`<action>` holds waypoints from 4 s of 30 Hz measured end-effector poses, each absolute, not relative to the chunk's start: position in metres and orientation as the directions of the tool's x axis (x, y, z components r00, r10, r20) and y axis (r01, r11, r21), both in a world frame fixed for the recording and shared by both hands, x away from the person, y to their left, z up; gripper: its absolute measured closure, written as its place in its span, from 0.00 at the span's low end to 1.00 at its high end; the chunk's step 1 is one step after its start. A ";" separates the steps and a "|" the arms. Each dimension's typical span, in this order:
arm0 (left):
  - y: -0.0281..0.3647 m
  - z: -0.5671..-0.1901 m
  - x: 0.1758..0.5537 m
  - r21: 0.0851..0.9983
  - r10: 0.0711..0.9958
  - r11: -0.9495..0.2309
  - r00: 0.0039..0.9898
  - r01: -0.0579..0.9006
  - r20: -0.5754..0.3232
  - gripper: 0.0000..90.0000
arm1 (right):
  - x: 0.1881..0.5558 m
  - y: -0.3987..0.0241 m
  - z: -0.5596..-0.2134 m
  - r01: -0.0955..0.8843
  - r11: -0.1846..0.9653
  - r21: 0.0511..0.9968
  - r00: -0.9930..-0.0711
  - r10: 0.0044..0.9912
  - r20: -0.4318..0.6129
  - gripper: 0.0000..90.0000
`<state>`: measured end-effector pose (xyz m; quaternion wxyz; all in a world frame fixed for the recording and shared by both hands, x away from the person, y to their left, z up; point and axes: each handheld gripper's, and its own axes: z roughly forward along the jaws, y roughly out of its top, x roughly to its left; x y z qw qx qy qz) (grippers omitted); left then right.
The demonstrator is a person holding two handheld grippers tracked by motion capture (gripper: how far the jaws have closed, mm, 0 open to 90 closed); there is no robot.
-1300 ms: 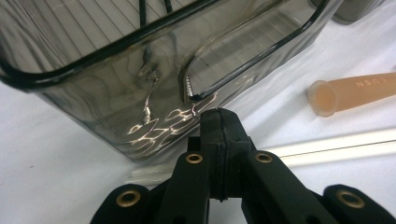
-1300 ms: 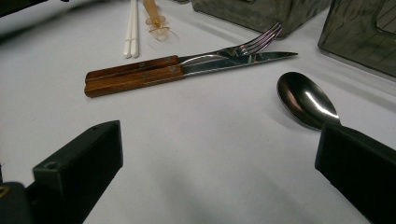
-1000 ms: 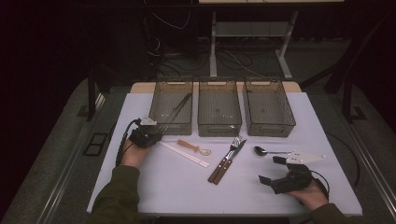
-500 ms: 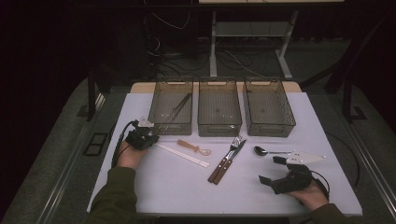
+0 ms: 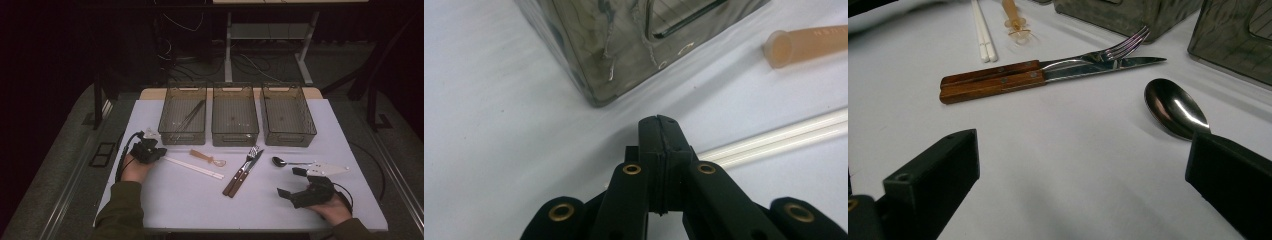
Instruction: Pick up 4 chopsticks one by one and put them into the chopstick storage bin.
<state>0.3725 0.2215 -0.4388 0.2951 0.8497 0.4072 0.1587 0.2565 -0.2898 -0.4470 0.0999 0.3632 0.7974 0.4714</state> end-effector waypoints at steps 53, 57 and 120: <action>0.246 -0.436 0.302 0.615 0.771 -0.470 0.634 0.634 -0.064 1.00 | 0.256 -0.290 -0.446 0.482 0.292 0.826 -0.716 0.675 0.179 0.01; 0.246 -0.436 0.294 0.614 0.765 -0.475 0.641 0.631 -0.066 1.00 | 0.256 -0.289 -0.446 0.483 0.293 0.825 -0.716 0.675 0.179 0.01; 0.086 -0.437 0.304 0.664 0.385 -0.664 0.918 0.345 -0.092 0.46 | 0.257 -0.289 -0.447 0.485 0.294 0.824 -0.718 0.672 0.183 0.01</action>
